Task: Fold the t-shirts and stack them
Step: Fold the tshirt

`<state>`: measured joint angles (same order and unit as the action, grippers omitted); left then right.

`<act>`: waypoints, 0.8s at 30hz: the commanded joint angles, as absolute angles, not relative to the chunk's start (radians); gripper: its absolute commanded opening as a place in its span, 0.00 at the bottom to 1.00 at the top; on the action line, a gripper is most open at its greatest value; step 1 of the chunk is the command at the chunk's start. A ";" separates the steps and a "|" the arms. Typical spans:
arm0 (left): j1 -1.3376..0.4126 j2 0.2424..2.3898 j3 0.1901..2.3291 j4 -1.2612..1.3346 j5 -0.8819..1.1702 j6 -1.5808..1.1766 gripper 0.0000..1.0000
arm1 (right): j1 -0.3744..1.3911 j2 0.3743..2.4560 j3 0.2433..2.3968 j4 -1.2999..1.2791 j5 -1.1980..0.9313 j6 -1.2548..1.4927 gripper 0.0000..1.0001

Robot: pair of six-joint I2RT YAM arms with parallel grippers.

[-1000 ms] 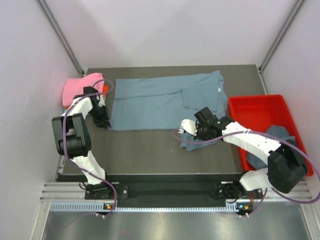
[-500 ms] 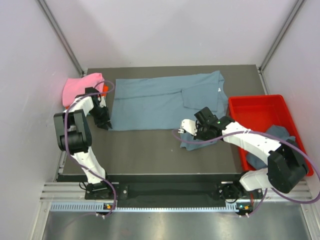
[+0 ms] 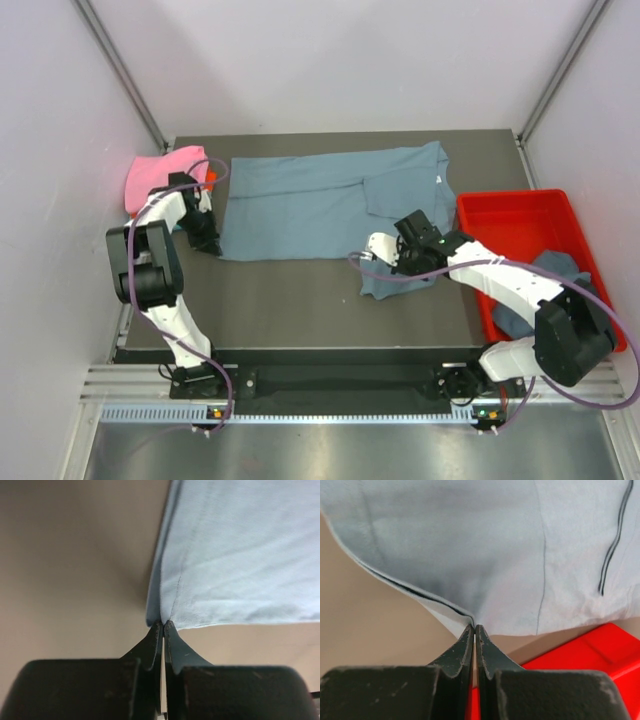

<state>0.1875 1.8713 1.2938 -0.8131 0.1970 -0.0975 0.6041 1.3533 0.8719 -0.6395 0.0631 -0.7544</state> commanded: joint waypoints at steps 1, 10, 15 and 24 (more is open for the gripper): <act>0.190 1.763 1.302 -0.839 0.235 -0.083 0.00 | 0.572 1.332 0.936 -0.634 0.089 -0.739 0.00; 0.190 1.738 1.393 -0.897 0.244 -0.041 0.00 | 0.468 1.322 1.038 -0.637 0.089 -0.695 0.00; 0.190 1.813 1.506 -0.922 0.276 -0.017 0.00 | 0.414 1.345 1.144 -0.624 0.095 -0.689 0.00; 0.189 1.996 1.750 -0.976 0.322 0.014 0.00 | 0.345 1.454 1.350 -0.575 0.109 -0.709 0.00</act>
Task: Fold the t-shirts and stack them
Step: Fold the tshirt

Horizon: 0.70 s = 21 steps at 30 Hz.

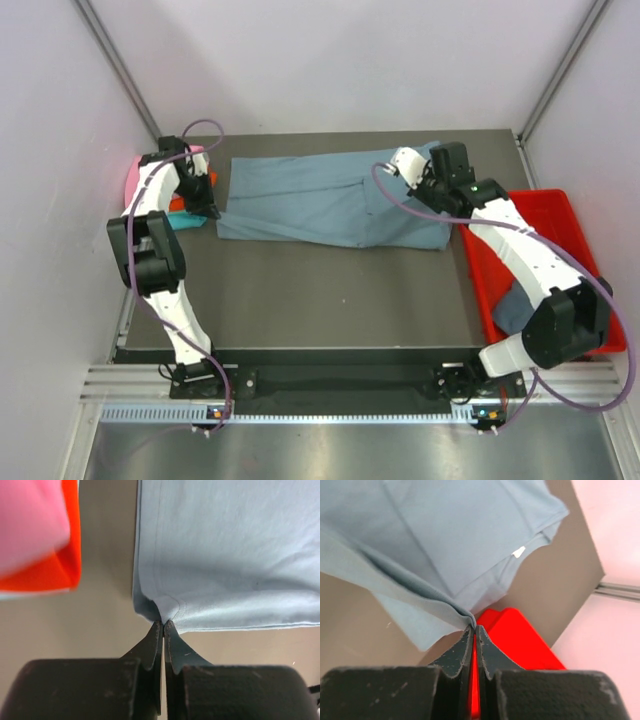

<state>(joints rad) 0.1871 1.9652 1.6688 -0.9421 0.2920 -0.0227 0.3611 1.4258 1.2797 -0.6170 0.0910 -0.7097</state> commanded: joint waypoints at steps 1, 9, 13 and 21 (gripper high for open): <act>0.189 2.011 1.793 -0.980 0.325 0.017 0.00 | 0.341 1.465 1.362 -0.566 0.117 -0.712 0.00; 0.183 2.158 2.009 -1.000 0.330 0.028 0.00 | 0.296 1.629 1.517 -0.494 0.149 -0.712 0.00; 0.170 2.220 2.124 -1.015 0.337 0.043 0.00 | 0.275 1.715 1.595 -0.436 0.181 -0.713 0.00; 0.107 2.324 2.270 -1.045 0.390 0.087 0.00 | 0.249 1.865 1.796 -0.373 0.204 -0.733 0.00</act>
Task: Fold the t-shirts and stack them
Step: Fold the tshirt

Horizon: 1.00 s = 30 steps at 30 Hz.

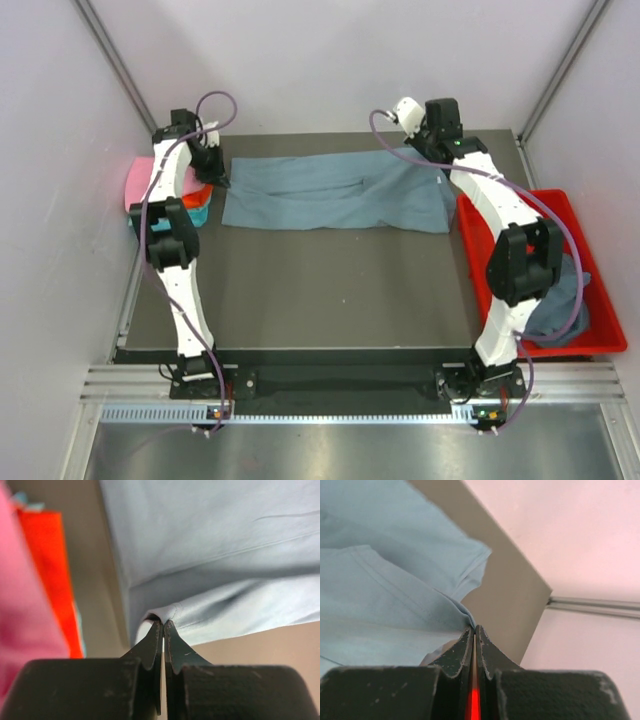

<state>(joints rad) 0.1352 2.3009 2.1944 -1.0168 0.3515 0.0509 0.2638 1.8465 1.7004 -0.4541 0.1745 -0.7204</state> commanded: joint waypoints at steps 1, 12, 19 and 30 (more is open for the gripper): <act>0.104 2.344 2.308 -1.045 0.393 0.086 0.00 | 0.245 1.890 1.830 -0.356 0.204 -0.738 0.00; 0.106 2.425 2.436 -0.936 0.305 0.029 0.00 | 0.238 2.118 2.060 -0.287 0.235 -0.781 0.00; 0.109 2.470 2.441 -0.887 0.244 0.002 0.00 | 0.226 2.220 2.091 -0.279 0.259 -0.795 0.00; 0.114 2.461 2.434 -0.882 0.169 -0.031 0.00 | 0.207 2.237 2.098 -0.233 0.298 -0.772 0.00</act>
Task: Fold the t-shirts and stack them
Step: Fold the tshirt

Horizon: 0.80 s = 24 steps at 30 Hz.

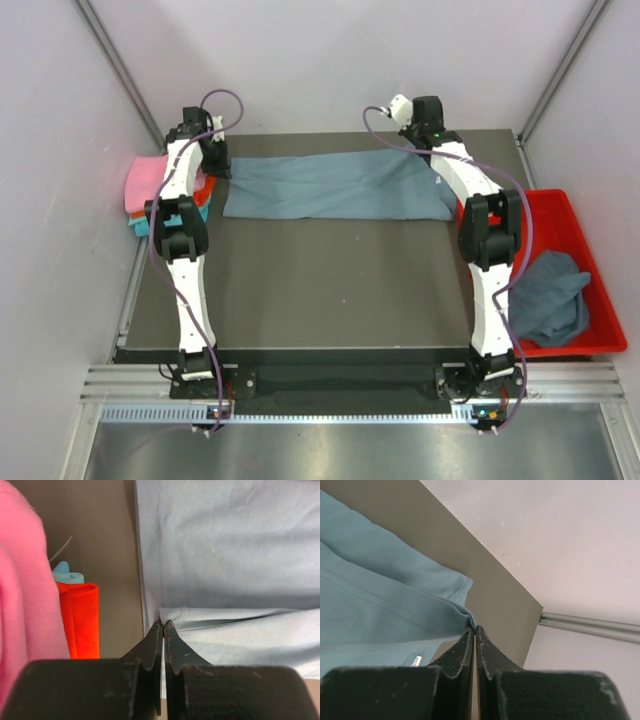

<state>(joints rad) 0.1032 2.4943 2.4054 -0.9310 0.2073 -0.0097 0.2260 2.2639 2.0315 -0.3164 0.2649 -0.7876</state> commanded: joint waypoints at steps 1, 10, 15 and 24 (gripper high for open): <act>0.115 2.457 2.434 -0.884 0.170 -0.031 0.00 | 0.203 2.234 2.100 -0.232 0.298 -0.772 0.00; 0.114 2.439 2.447 -0.867 0.124 -0.040 0.00 | 0.190 2.235 2.108 -0.209 0.304 -0.762 0.00; 0.114 2.445 2.441 -0.865 0.098 -0.044 0.00 | 0.192 2.266 2.118 -0.203 0.307 -0.770 0.00; 0.103 2.487 2.459 -0.839 0.048 -0.052 0.06 | 0.195 2.367 2.172 -0.181 0.327 -0.787 0.00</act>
<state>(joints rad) 0.1024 2.4943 2.4145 -0.8959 0.0830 -0.0437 0.2043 2.3367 2.1227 -0.2455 0.2890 -0.7773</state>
